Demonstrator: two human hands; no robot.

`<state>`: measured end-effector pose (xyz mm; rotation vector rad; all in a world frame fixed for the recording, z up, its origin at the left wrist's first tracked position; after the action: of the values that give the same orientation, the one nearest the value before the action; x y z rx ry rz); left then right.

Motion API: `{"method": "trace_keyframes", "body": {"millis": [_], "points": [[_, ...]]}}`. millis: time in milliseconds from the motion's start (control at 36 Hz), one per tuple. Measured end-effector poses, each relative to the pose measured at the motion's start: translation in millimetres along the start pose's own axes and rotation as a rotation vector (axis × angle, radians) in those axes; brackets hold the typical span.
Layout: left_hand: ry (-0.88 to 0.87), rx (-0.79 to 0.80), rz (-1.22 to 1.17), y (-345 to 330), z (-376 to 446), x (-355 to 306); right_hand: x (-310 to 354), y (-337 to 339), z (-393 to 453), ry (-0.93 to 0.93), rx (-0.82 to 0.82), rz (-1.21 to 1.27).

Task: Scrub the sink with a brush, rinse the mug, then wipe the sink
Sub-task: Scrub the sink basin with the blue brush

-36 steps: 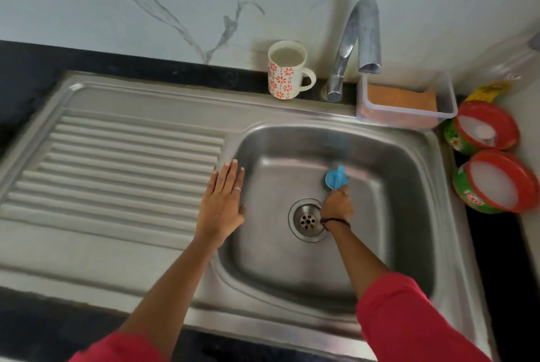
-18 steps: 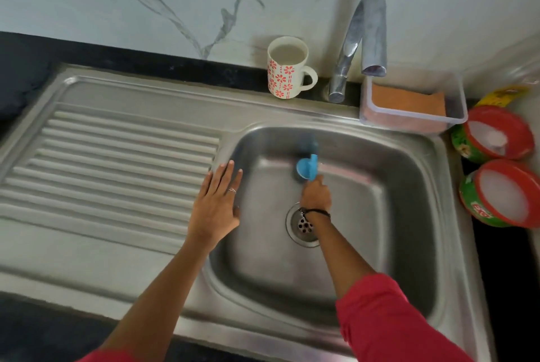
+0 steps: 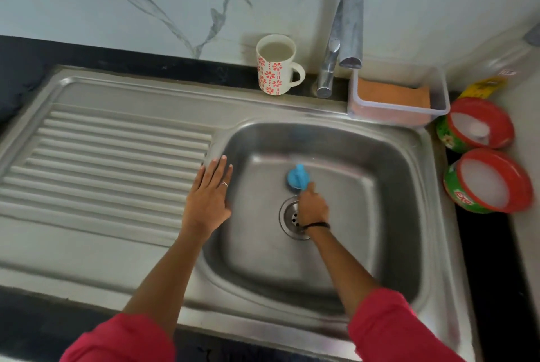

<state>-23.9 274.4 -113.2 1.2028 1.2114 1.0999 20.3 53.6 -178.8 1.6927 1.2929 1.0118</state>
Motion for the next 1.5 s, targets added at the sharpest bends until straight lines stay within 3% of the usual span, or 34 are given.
{"method": "trace_keyframes", "body": {"millis": [111,222,306,444,556,611,722,806,917,1028,1111,1194,1306,1389,1444,1500], "points": [[-0.003,-0.004,0.005,2,0,-1,-82,18,-3,-0.32,-0.108,0.174],[-0.01,0.012,0.005,2,0,-2,-88,21,-11,-0.476,-0.118,0.29],[-0.011,0.006,0.016,1,0,-3,-41,15,-15,-0.414,-0.031,0.289],[-0.011,-0.006,0.03,0,-1,-4,56,-15,-30,-0.071,0.095,0.085],[-0.008,0.0,0.069,0,-2,-3,59,-17,-32,0.03,0.09,0.021],[-0.005,0.007,0.097,-1,-1,-3,23,-12,-23,-0.02,0.042,0.031],[-0.007,-0.002,0.105,-2,-1,-4,-73,11,-10,-0.328,-0.137,0.195],[-0.014,-0.011,0.088,-1,0,-5,-106,24,-7,-0.51,-0.193,0.267],[-0.022,-0.024,0.082,-2,2,-5,-58,17,-11,-0.445,-0.074,0.257],[-0.018,-0.018,0.085,-1,1,-6,24,-7,-30,-0.134,0.07,0.085],[0.004,0.025,0.091,3,0,-7,41,-15,-40,-0.011,0.106,0.022],[0.019,0.05,0.074,3,0,-5,3,-12,-35,-0.074,0.043,0.042],[0.015,0.051,0.04,3,2,-4,-65,6,-27,-0.342,-0.08,0.108],[0.007,0.039,0.003,3,3,-3,-64,14,-18,-0.492,-0.094,0.219],[0.003,0.038,-0.001,2,3,-4,-37,11,-15,-0.459,-0.032,0.222],[0.011,0.035,-0.013,2,3,-4,0,2,-16,-0.305,0.04,0.157]]}}
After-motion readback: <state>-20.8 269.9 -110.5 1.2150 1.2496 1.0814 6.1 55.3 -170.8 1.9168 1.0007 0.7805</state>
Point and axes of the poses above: each hand's wrist, its own z-axis towards the middle knuckle, its own y-axis out of the back of the hand, x = y × z, the point moved 2 cm from there along z, towards the middle knuckle, and after that the axes turned 6 degrees about -z, right-handed, at the moved point
